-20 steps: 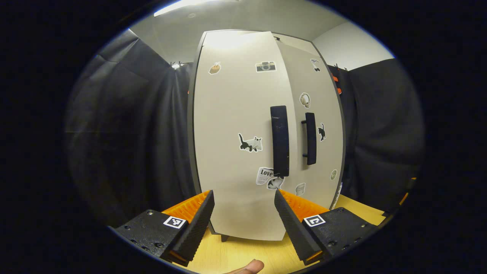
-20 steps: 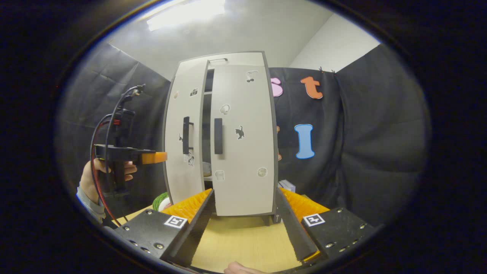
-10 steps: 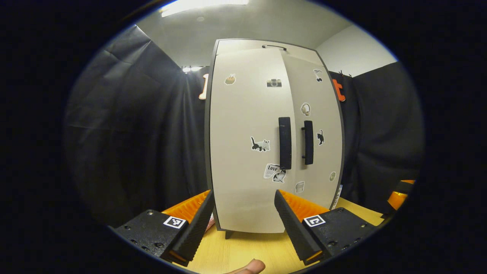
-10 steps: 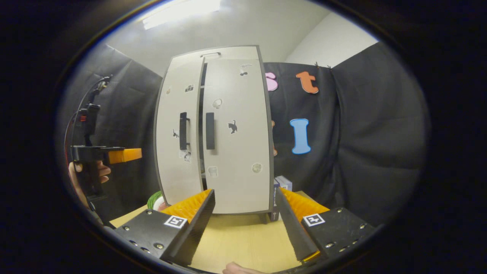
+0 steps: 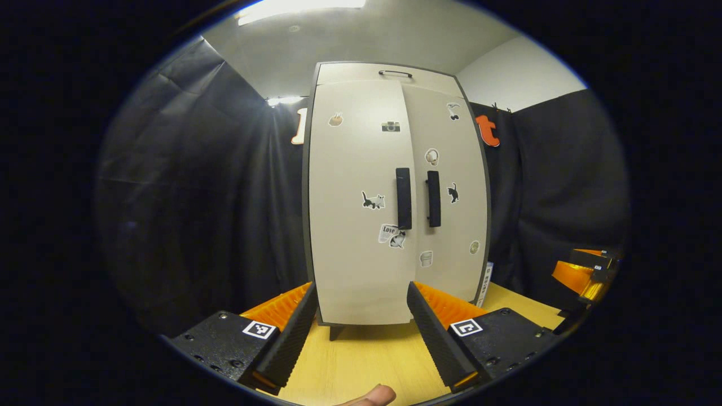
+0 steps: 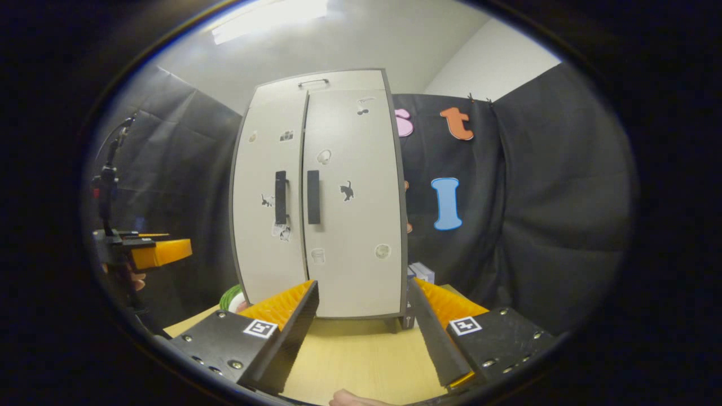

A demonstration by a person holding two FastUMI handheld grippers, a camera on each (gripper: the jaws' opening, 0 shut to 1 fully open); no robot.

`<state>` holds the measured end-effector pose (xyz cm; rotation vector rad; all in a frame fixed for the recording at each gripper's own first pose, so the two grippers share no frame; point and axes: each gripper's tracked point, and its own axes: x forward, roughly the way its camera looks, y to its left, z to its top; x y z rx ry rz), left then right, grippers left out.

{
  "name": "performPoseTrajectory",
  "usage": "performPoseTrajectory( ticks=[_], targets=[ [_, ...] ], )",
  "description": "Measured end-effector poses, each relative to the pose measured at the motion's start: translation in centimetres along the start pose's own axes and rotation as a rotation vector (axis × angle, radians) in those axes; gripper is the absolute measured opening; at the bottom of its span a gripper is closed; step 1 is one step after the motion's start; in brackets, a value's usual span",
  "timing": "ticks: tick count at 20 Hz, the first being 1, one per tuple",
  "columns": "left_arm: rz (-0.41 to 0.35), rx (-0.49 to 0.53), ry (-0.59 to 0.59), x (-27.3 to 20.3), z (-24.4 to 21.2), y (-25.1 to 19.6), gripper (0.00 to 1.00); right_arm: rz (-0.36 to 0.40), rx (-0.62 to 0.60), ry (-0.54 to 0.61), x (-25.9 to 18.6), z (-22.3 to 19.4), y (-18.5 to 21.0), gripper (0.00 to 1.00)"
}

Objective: Grab one shoe with the right hand and put it into the shoe cabinet, grab the other shoe with the left hand and put it into the shoe cabinet; then close the right door with the right hand and the left door with the left hand.

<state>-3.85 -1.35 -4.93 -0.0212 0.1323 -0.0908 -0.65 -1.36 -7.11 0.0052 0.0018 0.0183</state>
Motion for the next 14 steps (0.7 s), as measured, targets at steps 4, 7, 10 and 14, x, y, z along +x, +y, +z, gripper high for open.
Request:
performPoseTrajectory(
  ticks=[4,7,10,14],
  targets=[
    [-0.023,-0.015,0.005,-1.2,-0.8,-0.3,0.97,0.009,-0.003,-0.014,-0.1,0.8,0.4,0.93],
    [-0.038,-0.024,-0.003,-1.7,-0.6,-1.0,0.97,0.032,0.007,-0.022,-0.3,1.1,1.1,0.95],
    [-0.041,-0.002,-0.017,-2.2,-0.1,-1.1,0.96,0.04,0.015,-0.023,-0.5,1.2,1.1,0.93],
    [-0.004,-0.015,-0.039,-2.6,0.6,-0.2,0.96,0.05,0.022,-0.027,-0.6,1.5,1.3,0.93]
  ],
)
